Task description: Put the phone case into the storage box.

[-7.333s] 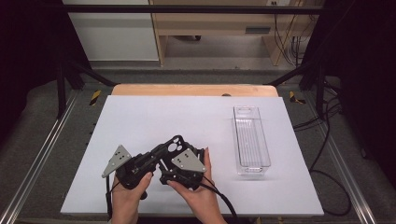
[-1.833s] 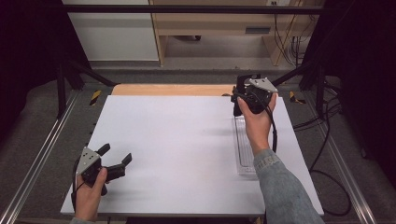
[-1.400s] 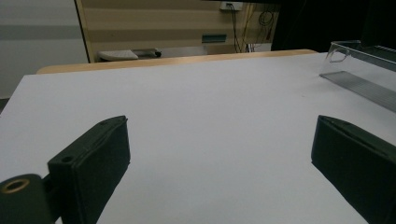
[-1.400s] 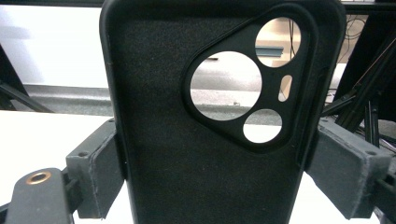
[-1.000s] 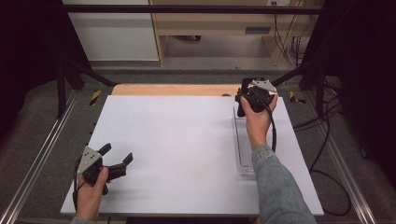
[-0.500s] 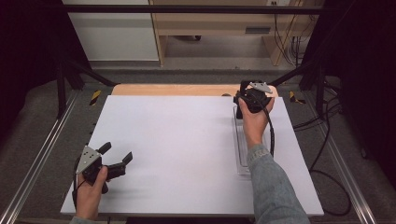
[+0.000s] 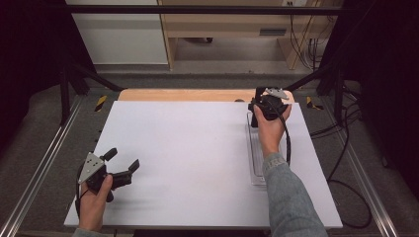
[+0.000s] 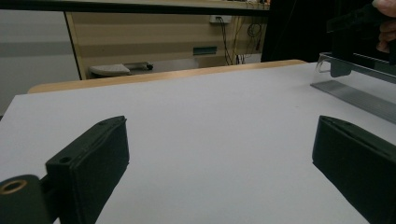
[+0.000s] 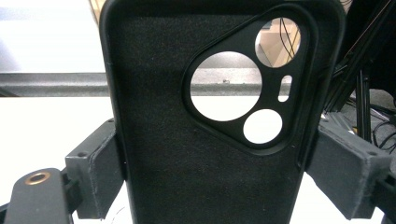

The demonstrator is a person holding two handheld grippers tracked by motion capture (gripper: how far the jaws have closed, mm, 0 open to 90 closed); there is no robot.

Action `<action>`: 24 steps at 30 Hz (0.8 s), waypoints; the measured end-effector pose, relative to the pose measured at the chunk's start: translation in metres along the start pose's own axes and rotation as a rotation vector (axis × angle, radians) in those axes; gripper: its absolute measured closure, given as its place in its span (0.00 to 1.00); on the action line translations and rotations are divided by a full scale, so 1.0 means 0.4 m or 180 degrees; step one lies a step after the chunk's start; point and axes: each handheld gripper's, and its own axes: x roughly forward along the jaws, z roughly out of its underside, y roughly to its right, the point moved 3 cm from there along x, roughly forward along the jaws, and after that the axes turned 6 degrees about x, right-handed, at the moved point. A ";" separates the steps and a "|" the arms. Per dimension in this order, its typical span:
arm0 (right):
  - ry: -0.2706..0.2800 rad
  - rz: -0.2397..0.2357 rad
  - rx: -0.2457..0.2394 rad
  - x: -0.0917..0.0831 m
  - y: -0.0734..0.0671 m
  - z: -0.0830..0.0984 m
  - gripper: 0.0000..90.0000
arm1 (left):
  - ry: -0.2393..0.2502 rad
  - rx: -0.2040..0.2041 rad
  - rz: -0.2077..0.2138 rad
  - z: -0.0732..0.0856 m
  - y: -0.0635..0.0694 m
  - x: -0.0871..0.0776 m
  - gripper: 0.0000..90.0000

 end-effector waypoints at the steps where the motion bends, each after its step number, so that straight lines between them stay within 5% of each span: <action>1: 0.0000 0.0000 0.0000 0.000 0.000 0.000 0.15 | 0.0000 0.0000 0.0000 0.000 0.000 0.000 0.04; 24: -0.0020 0.0044 -0.0037 0.025 -0.013 0.024 0.15 | -0.0032 0.0075 -0.0005 0.000 0.007 0.002 0.04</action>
